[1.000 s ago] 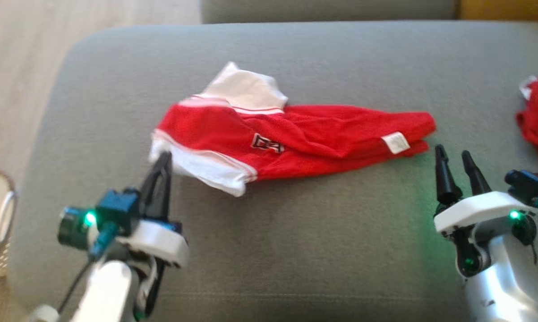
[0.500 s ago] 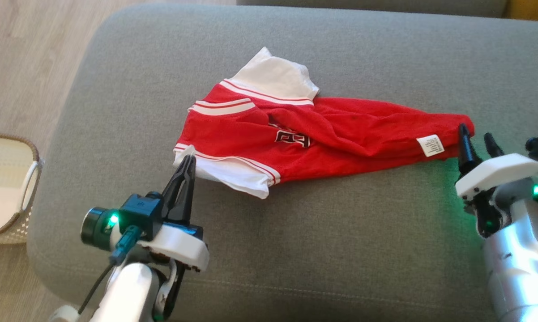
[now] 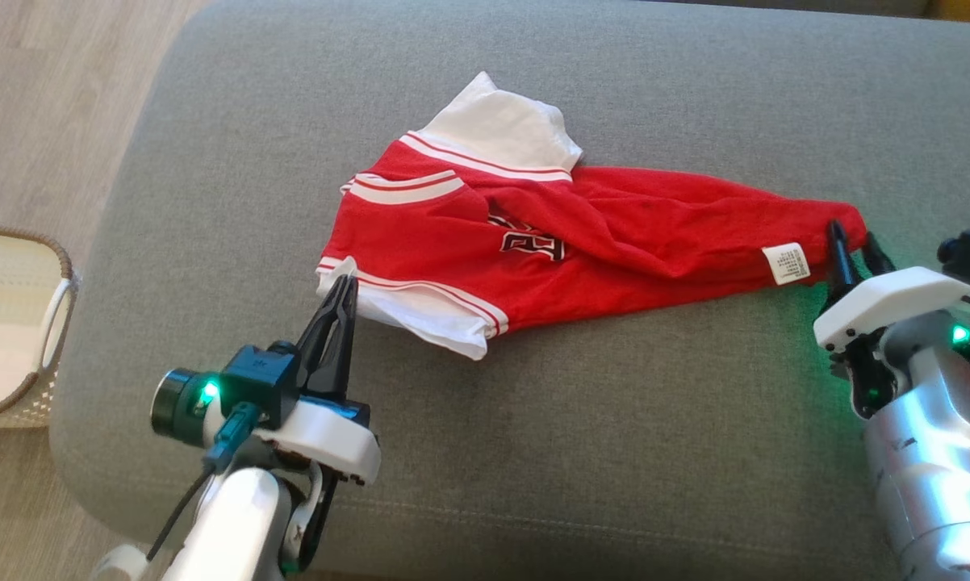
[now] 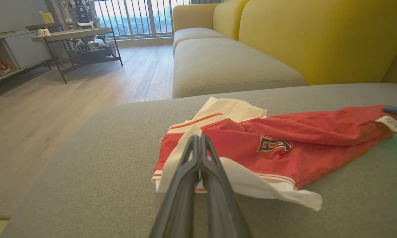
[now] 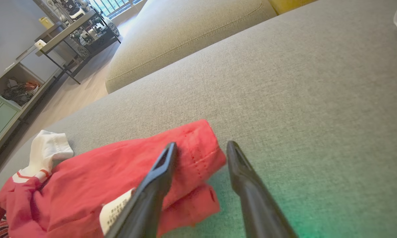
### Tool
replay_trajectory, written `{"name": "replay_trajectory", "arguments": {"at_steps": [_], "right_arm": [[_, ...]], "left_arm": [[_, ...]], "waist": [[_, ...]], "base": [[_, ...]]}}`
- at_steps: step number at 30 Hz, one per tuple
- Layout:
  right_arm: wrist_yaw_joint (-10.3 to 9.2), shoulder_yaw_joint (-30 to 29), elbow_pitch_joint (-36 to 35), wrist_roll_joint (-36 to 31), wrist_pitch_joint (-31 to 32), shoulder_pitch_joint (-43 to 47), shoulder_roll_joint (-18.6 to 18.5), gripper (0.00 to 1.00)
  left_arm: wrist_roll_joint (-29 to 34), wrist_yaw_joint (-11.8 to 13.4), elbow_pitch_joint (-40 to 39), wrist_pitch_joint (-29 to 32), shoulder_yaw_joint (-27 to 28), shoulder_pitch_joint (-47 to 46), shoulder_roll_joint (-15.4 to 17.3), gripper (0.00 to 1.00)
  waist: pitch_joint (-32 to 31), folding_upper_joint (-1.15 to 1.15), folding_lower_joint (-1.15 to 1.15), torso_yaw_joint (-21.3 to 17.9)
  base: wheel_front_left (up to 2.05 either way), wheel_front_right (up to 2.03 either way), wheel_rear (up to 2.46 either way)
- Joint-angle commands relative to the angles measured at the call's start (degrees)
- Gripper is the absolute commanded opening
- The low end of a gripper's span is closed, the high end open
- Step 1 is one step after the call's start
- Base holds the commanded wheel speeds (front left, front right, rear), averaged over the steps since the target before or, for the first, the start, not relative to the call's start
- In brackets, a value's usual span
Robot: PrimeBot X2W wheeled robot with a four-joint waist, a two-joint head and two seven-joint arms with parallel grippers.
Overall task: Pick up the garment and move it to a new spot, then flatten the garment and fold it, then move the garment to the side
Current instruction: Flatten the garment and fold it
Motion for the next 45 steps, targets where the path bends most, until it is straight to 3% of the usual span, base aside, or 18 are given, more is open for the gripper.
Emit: {"name": "replay_trajectory", "arguments": {"at_steps": [1, 10, 17, 23, 24, 25, 28, 33, 39, 45], "right_arm": [[-0.02, 1.6, -1.3, 0.0, -0.8, -2.8, 0.0, 0.0], [-0.02, 5.9, -4.1, 2.9, -2.2, -6.5, -1.8, 0.0], [-0.02, 9.1, -4.0, 1.3, -0.5, -17.2, -5.2, 0.0], [-0.02, 5.5, 1.5, -1.5, -2.2, -27.5, -9.4, 0.0], [-0.02, 4.4, 2.9, -2.7, -2.7, -28.6, -10.0, 0.27], [-0.02, 3.5, 4.5, -4.2, -3.1, -29.4, -10.6, 1.0], [-0.02, 2.0, 9.1, -8.6, -3.3, -30.3, -10.8, 1.0], [-0.02, 2.5, 10.9, -13.4, -3.9, -27.7, -8.2, 1.0], [-0.02, 3.6, 8.4, -11.1, -4.5, -22.5, -4.2, 1.0], [-0.02, 8.3, -2.7, -3.0, -4.6, -10.3, -0.9, 1.0]], "left_arm": [[-0.1, 0.6, -1.6, -0.6, 1.8, -3.0, 0.6, 0.0], [-0.4, 1.3, -2.1, -1.0, 2.2, -3.0, 1.4, 0.0], [-0.2, 0.7, -2.1, -1.3, 0.6, -4.0, 0.7, 0.0], [-0.4, 0.4, -1.2, -1.9, -0.8, -4.4, -0.3, 0.0], [-0.5, 0.4, -1.0, -2.0, -1.0, -4.4, -0.5, 0.0], [-0.5, 0.4, -0.8, -2.1, -1.1, -4.4, -0.6, 0.0], [-0.7, 0.5, -0.3, -2.3, -1.2, -4.3, -0.8, 0.0], [-1.0, 0.8, 0.1, -2.5, -1.0, -3.9, -0.7, 0.0], [-1.1, 1.1, 0.1, -2.6, -0.2, -3.5, 0.2, 0.0], [-1.3, 1.6, -0.1, -2.7, 0.5, -2.4, 1.1, 0.0]], "waist": [[0.0, 0.0, 0.0, -0.1], [-0.8, 0.0, 0.0, -0.6], [0.0, 0.0, 0.0, 2.4], [0.9, 0.0, 0.0, 6.2], [1.0, 0.0, 0.0, 6.6], [1.1, 0.0, 0.0, 6.9], [0.9, 0.0, 0.0, 7.3], [0.3, 0.0, 0.0, 5.7], [-1.1, 0.0, 0.0, 2.1], [-3.6, 0.0, 0.0, -2.4]], "base": [[0.0, 0.0, 0.0], [0.0, 0.0, 0.0], [0.0, 0.0, 0.0], [0.0, 0.0, 0.0], [0.0, 0.0, 0.0], [0.0, 0.0, 0.0], [0.0, 0.0, 0.0], [0.0, 0.0, 0.0], [0.0, 0.0, 0.0], [0.0, 0.0, 0.0]]}}
